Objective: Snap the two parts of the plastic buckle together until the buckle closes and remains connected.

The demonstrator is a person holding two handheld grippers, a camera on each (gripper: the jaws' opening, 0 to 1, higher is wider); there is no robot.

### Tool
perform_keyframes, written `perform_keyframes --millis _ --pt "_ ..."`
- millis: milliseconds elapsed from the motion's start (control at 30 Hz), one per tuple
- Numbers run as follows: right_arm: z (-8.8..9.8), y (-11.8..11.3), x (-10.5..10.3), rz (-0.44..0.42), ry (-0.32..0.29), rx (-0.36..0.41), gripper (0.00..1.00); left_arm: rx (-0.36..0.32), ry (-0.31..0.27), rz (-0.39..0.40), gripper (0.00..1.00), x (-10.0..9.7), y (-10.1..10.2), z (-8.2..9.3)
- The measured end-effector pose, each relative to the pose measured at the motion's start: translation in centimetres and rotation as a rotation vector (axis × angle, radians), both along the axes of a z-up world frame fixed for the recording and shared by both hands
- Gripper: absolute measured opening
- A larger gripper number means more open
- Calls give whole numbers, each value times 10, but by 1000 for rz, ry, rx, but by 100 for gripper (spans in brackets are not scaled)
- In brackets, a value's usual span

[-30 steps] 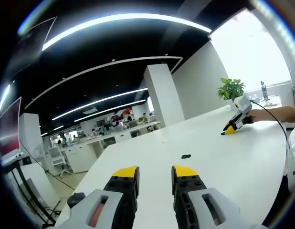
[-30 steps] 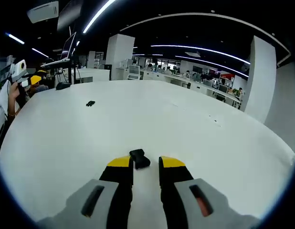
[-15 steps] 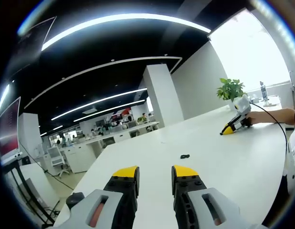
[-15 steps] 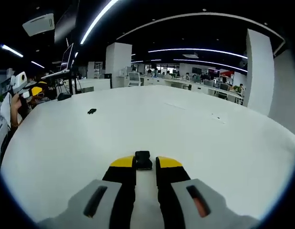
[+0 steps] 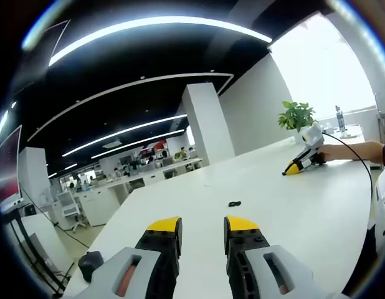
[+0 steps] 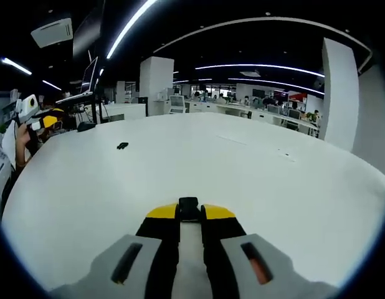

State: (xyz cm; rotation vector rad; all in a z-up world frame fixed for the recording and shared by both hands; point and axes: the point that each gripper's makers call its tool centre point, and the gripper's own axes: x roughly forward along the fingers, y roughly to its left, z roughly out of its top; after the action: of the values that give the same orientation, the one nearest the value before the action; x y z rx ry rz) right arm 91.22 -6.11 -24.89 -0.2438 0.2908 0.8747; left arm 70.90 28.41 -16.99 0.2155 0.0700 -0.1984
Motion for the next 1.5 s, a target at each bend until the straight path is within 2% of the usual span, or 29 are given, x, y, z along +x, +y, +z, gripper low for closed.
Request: perform_keyframes --millis 167,500,733,933,1267,1500 --pt "3 0 -3 -9 -5 28 14 -1 10 -15 27 3 -6 -3" --pt "2 5 -7 10 -15 18 14 -2 24 -49 27 9 -16 -2" --pt "4 10 -9 39 -7 38 14 37 17 -71 27 22 -18 -2" --pt "4 12 -10 47 -6 39 14 -7 11 -128 27 23 -24 3" --pt "4 17 -14 72 -1 37 14 -10 10 -133 27 31 -19 9" --pt "4 18 -15 78 3 41 14 -8 32 -151 27 42 -17 6"
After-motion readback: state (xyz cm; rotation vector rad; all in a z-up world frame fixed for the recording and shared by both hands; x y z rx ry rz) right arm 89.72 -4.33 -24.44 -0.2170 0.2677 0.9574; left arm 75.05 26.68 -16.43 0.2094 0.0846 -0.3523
